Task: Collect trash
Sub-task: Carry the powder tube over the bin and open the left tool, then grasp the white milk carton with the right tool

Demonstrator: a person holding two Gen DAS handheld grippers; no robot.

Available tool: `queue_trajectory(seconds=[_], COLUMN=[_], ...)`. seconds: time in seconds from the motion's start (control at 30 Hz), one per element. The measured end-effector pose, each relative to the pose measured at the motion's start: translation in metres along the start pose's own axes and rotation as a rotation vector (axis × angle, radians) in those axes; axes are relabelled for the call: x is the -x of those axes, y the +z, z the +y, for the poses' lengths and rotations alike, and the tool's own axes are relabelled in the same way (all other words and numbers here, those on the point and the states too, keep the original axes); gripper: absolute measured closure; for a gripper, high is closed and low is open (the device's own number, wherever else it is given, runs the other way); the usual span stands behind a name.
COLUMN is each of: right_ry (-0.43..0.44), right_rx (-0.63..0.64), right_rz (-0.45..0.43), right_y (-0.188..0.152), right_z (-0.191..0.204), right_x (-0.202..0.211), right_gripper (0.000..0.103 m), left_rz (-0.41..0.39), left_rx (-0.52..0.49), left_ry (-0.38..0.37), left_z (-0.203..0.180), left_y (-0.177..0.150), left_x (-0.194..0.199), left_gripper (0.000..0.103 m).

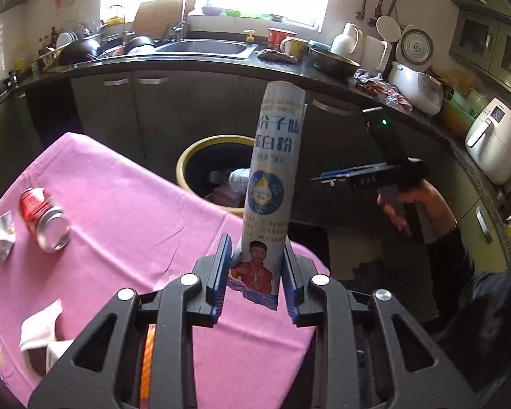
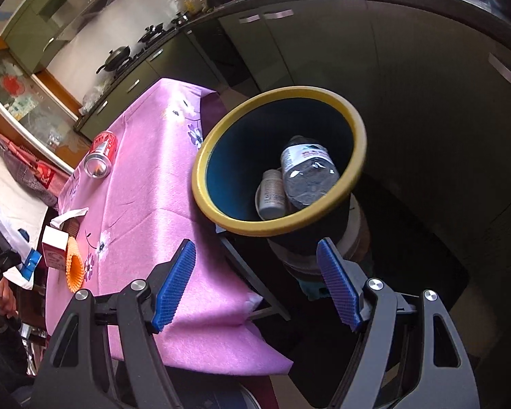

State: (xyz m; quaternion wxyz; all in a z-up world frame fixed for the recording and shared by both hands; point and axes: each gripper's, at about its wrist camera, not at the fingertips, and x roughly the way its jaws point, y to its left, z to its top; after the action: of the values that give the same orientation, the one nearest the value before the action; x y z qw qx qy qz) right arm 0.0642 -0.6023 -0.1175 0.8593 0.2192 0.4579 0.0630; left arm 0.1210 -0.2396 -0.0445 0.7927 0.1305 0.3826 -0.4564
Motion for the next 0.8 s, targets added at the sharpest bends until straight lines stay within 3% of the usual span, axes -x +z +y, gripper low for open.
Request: queue_trajectory(seconds=[0.2, 0.43, 0.47, 0.53, 0.57, 0.6, 0.73, 0.8], right_ry=[0.007, 0.008, 0.010, 0.011, 0.013, 0.015, 0.019, 0.018], right_rx=[-0.084, -0.168, -0.175, -0.182, -0.184, -0.181, -0.159, -0.148], right_rz=[-0.034, -0.057, -0.058, -0.056, -0.055, -0.053, -0.039, -0.030], right_y=[-0.020, -0.039, -0.040, -0.043, -0.043, -0.043, -0.041, -0.039], right_z=[-0.045, -0.083, -0.085, -0.088, -0.090, -0.090, -0.084, -0.080], right_x=[0.021, 0.037, 0.038, 0.038, 0.038, 0.038, 0.035, 0.032], right_gripper=[0.030, 0.030, 0.030, 0.030, 0.030, 0.030, 0.029, 0.029], left_rz=[0.039, 0.164, 0.176, 0.205, 0.209, 0.207, 0.168, 0.107], left_rx=[0.029, 0.154, 0.170, 0.187, 0.196, 0.214, 0.273, 0.277], left_ry=[0.008, 0.069, 0.080, 0.116, 0.133, 0.148, 0.111, 0.094], left_z=[-0.001, 0.027, 0.030, 0.035, 0.038, 0.040, 0.039, 0.034], left_y=[0.069, 0.098, 0.100, 0.103, 0.102, 0.101, 0.092, 0.083], left_x=[-0.096, -0.197, -0.207, -0.226, -0.230, -0.231, -0.205, -0.176], left_gripper=[0.076, 0.075, 0.073, 0.055, 0.042, 0.037, 0.033, 0.026])
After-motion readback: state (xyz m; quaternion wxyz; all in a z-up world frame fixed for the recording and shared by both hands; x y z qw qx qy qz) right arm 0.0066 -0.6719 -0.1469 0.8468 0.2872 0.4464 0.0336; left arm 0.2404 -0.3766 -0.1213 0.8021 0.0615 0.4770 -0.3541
